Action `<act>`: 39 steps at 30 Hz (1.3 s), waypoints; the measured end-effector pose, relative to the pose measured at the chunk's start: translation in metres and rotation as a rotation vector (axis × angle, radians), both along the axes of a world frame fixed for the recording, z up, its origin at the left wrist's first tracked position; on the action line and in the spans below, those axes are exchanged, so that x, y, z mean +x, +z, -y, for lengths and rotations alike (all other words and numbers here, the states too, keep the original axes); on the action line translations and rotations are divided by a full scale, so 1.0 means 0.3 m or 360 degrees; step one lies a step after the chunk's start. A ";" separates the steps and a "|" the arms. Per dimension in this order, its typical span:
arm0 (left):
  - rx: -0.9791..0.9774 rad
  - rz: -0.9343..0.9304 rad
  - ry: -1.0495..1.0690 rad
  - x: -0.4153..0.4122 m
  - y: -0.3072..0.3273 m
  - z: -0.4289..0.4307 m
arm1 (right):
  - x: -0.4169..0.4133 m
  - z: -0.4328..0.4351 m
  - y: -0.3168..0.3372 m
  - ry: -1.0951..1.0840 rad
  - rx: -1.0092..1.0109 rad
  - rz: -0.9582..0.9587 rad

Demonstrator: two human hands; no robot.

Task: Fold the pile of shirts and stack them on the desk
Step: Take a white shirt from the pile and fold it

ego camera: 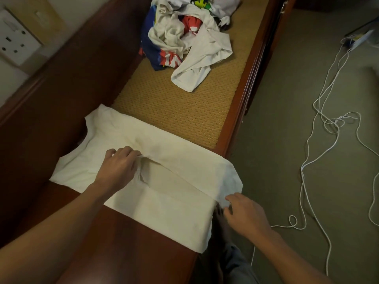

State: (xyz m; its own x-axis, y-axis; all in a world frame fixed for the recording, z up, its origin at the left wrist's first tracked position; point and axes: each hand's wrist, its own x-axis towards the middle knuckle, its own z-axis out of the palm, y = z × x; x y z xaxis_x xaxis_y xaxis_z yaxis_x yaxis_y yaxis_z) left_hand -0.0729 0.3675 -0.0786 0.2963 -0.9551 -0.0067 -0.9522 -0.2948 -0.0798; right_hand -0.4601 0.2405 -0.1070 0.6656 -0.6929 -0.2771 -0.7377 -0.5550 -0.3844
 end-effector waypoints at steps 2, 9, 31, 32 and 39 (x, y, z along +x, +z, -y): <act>0.0081 -0.0116 -0.0070 -0.003 -0.007 -0.016 | 0.016 0.008 -0.005 -0.0066 0.0075 0.0047; -0.0044 -0.0629 0.0547 -0.096 -0.006 -0.023 | 0.157 0.036 0.042 -0.0128 -0.0079 0.0458; -0.0610 -0.0638 0.1216 -0.087 -0.044 -0.175 | 0.495 0.288 0.139 0.0219 -0.0114 0.0083; -0.0667 -0.0761 0.1409 -0.080 -0.030 -0.168 | 0.525 0.288 0.136 0.0265 -0.0117 0.0085; -0.1045 -0.1486 0.2429 0.061 -0.044 -0.102 | 0.808 0.303 0.108 0.0407 -0.0062 0.0033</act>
State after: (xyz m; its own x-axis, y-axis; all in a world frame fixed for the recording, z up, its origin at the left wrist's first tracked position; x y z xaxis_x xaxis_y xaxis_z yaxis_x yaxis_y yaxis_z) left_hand -0.0547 0.3981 -0.0919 0.8851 0.1613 -0.4365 0.4444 -0.5714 0.6899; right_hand -0.2177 0.1496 -0.0746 0.8260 -0.5111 -0.2377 -0.5635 -0.7373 -0.3727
